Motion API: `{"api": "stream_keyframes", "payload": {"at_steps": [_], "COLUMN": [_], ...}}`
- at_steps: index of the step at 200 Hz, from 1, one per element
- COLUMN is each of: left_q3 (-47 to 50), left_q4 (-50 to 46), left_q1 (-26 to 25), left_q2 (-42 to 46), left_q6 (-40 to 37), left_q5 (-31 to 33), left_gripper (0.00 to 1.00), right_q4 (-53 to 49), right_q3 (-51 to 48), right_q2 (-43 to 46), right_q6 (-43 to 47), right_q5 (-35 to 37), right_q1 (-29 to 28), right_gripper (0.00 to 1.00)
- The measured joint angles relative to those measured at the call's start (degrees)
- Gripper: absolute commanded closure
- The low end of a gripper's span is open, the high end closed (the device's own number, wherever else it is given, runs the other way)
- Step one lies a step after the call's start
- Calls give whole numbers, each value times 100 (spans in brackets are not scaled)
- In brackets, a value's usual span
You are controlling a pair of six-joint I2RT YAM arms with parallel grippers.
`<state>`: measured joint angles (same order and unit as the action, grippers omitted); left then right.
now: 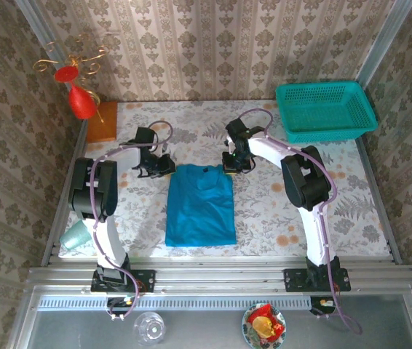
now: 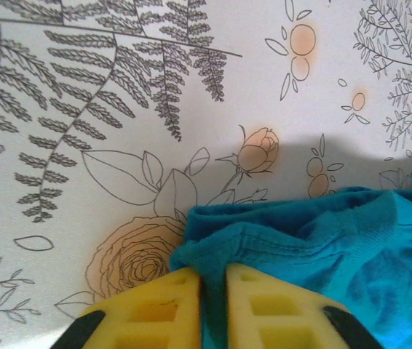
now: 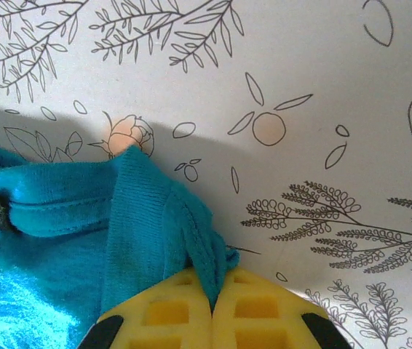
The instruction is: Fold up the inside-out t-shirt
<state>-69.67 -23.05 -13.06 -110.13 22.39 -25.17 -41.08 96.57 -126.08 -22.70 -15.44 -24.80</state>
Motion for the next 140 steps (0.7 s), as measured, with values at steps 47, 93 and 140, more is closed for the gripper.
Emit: {"api": "stream_keyframes", "payload": {"at_steps": [47, 93, 140], "left_q3": [-101, -151, -387], "left_q4": [-90, -153, -229], "left_q1": [-55, -103, -168], "left_q2": [0, -22, -302], "left_q6": [-83, -111, -144], "left_q5": [212, 402, 332], "left_gripper": [67, 63, 66], "right_q4": [-2, -11, -13], "right_q3": [-7, -7, -7], "right_q2": [4, 4, 4], "right_q6": [-2, -17, -20], "right_q5": [2, 2, 0], "right_q1": [-4, -26, -26], "right_gripper": [100, 100, 100]}}
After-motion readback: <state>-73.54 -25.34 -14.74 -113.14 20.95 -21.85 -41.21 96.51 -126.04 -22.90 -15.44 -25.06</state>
